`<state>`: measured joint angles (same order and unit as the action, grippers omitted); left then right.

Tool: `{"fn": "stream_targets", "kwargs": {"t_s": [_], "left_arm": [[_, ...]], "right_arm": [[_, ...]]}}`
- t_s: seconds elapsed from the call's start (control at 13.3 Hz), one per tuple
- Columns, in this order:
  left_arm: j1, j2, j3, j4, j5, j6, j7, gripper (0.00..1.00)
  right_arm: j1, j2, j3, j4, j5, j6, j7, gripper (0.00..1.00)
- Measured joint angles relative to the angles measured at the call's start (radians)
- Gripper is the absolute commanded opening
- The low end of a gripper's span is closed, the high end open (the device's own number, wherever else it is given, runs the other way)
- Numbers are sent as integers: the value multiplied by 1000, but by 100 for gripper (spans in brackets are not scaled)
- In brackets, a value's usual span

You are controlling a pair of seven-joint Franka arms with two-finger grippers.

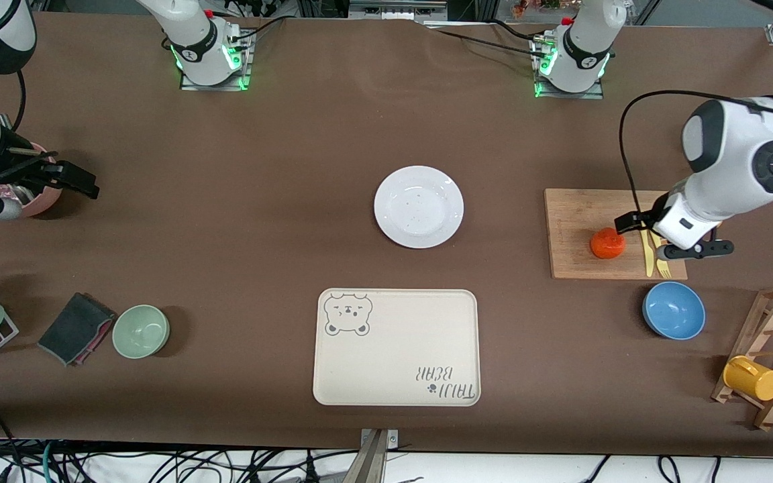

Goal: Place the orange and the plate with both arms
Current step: 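Lower the left gripper onto the orange on the cutting board and grasp it, then lift the orange with the left gripper and carry it over the white plate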

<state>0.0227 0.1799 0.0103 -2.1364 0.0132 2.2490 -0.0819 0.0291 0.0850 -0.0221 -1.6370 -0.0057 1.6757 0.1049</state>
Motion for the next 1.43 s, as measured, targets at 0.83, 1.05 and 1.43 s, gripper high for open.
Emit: {"fn": "stream_targets", "kwargs": {"t_s": [0.83,1.05,1.43], "left_arm": [[7,121,1,-98,0,264,3,100],[7,141,1,-98,0,271,3,100],[8,183,1,-98,-1,314,3,43]], "right_arm": [[0,0,0,0,0,0,0,100],[0,0,0,0,0,0,0,100],[0,0,0,0,0,0,0,100]]}}
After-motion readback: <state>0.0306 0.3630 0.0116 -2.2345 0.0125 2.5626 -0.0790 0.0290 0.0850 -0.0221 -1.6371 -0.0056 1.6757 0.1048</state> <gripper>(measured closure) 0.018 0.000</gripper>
